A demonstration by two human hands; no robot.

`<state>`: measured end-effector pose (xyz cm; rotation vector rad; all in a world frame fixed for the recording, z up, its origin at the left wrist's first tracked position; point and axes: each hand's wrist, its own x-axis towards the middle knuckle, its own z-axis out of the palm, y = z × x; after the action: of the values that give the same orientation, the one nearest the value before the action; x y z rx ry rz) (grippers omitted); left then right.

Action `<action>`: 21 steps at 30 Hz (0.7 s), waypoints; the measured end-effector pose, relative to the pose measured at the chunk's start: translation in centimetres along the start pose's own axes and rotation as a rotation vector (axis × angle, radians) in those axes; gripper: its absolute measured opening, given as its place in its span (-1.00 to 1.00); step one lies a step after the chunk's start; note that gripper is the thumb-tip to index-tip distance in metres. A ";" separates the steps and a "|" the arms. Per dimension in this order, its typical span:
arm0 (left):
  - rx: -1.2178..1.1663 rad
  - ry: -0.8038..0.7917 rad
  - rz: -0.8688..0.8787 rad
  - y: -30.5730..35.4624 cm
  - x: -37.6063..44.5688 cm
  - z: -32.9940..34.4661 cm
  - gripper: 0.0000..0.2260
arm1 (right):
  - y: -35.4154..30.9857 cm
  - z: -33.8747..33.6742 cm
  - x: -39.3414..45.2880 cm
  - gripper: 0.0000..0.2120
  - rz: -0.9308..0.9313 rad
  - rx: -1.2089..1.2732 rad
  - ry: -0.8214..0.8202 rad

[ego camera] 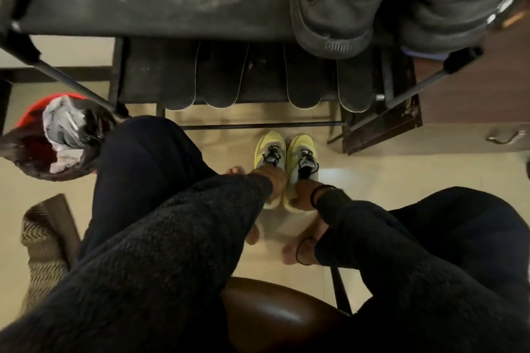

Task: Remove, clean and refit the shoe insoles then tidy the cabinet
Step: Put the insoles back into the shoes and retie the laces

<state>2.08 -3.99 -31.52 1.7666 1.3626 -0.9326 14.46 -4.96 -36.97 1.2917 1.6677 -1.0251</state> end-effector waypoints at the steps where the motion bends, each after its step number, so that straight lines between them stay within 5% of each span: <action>1: -0.021 0.002 0.027 0.1 -0.1 -0.6 -0.61 | 0.3 -0.9 -0.9 -0.37 0.012 -0.016 0.025; 4: -0.068 0.131 0.029 -0.2 -2.2 -2.4 -0.67 | 0.7 -3.3 -5.1 -0.29 0.024 -0.017 0.145; 8: -0.025 0.211 0.090 -0.2 -6.9 -4.7 -0.84 | 1.1 -6.2 -11.2 -0.64 0.006 0.085 0.103; 11: -0.050 0.227 0.158 0.1 -11.4 -6.8 -0.84 | 0.4 -7.8 -16.8 -0.71 -0.023 0.072 0.083; 16: -0.012 0.220 0.318 -0.4 -20.2 -8.8 -0.85 | -1.8 -7.8 -26.5 -0.66 -0.134 -0.061 0.267; 21: 0.036 0.397 0.413 -1.4 -28.7 -10.0 -0.80 | -4.3 -7.6 -36.3 -0.77 -0.190 -0.193 0.494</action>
<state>-3.37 -8.43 -1.92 2.2309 1.1407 -0.3976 16.20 -11.46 -0.22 1.3462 2.2369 -0.6550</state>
